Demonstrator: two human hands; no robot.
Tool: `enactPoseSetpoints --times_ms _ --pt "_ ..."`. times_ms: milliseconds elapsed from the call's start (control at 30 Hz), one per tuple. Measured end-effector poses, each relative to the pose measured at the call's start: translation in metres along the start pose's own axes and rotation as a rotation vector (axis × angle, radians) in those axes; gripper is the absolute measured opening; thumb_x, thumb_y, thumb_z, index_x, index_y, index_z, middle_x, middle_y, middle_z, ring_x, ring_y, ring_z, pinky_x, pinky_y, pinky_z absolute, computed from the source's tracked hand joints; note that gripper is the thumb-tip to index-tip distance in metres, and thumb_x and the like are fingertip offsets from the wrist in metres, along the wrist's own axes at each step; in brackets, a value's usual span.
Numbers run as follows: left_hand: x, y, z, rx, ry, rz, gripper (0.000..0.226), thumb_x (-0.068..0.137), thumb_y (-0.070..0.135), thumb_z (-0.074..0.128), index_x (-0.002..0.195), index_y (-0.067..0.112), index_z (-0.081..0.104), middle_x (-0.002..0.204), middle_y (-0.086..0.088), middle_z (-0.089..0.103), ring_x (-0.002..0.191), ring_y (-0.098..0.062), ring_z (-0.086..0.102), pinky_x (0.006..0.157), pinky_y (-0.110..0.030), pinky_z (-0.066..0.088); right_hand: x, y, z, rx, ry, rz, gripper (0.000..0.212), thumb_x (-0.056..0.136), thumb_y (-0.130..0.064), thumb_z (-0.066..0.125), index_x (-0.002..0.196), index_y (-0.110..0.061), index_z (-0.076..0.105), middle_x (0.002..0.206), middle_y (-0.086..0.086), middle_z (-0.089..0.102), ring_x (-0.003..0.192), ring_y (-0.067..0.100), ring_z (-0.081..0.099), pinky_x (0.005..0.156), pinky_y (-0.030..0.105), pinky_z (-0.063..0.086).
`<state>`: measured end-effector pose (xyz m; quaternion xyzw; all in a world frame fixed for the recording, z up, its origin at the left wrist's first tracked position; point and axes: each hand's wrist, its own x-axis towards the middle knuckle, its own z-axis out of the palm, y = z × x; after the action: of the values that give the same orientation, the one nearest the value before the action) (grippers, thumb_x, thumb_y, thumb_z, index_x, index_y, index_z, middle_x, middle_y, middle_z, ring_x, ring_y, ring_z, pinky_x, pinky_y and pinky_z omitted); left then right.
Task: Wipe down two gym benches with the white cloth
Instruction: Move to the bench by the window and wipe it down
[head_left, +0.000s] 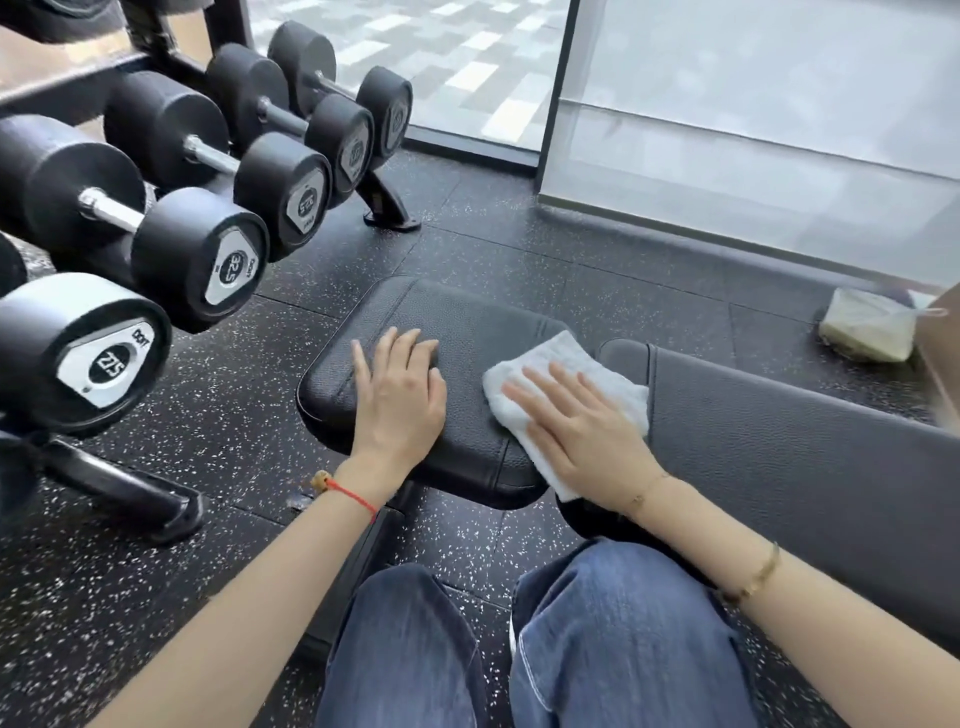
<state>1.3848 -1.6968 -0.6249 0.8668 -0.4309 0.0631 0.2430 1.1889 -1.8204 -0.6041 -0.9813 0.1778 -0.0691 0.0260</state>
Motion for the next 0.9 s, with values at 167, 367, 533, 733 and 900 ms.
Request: enactPoseSetpoints --times_ms 167,367,533,733,900 --pt "0.000 0.041 0.014 -0.093 -0.052 0.113 0.042 0.098 0.023 0.041 0.138 0.015 0.049 0.149 -0.006 0.044 0.147 -0.023 0.025 0.123 -0.053 0.005 -0.020 0.026 -0.001 -0.019 -0.059 0.201 0.052 0.101 -0.042 0.024 0.148 -0.025 0.040 0.149 0.004 0.046 0.142 0.032 0.035 0.117 0.048 0.027" --pt "-0.001 0.058 0.031 -0.050 -0.115 0.135 0.045 0.098 0.030 0.038 0.142 0.019 0.045 0.151 -0.002 0.041 0.146 -0.020 0.026 0.123 -0.052 0.009 0.054 0.068 0.004 -0.015 -0.091 0.539 0.048 0.104 -0.036 0.026 0.150 -0.022 0.028 0.159 0.005 0.027 0.147 0.033 0.021 0.120 0.049 0.012" --pt "-0.002 0.053 0.033 -0.043 -0.075 0.148 0.046 0.095 0.030 0.043 0.138 0.019 0.049 0.148 -0.001 0.046 0.143 -0.020 0.033 0.121 -0.051 0.016 0.006 0.029 0.004 -0.013 -0.061 0.300 0.054 0.103 -0.038 0.028 0.154 -0.021 0.025 0.157 0.005 0.031 0.147 0.034 0.021 0.121 0.047 0.013" --pt "-0.002 0.052 0.035 -0.043 -0.044 0.159 0.046 0.093 0.031 0.044 0.137 0.018 0.052 0.146 -0.002 0.049 0.141 -0.021 0.037 0.120 -0.051 0.019 -0.005 0.040 0.003 0.010 -0.057 0.300 0.051 0.103 -0.037 0.034 0.152 -0.027 0.029 0.158 0.002 0.031 0.148 0.030 0.020 0.122 0.040 0.008" --pt "-0.002 0.052 0.034 -0.043 -0.053 0.158 0.046 0.094 0.032 0.044 0.137 0.018 0.052 0.146 -0.002 0.049 0.141 -0.021 0.037 0.120 -0.051 0.018 0.050 0.057 0.002 -0.037 -0.076 0.534 0.049 0.103 -0.034 0.030 0.150 -0.021 0.029 0.158 0.007 0.029 0.145 0.033 0.022 0.119 0.047 0.012"
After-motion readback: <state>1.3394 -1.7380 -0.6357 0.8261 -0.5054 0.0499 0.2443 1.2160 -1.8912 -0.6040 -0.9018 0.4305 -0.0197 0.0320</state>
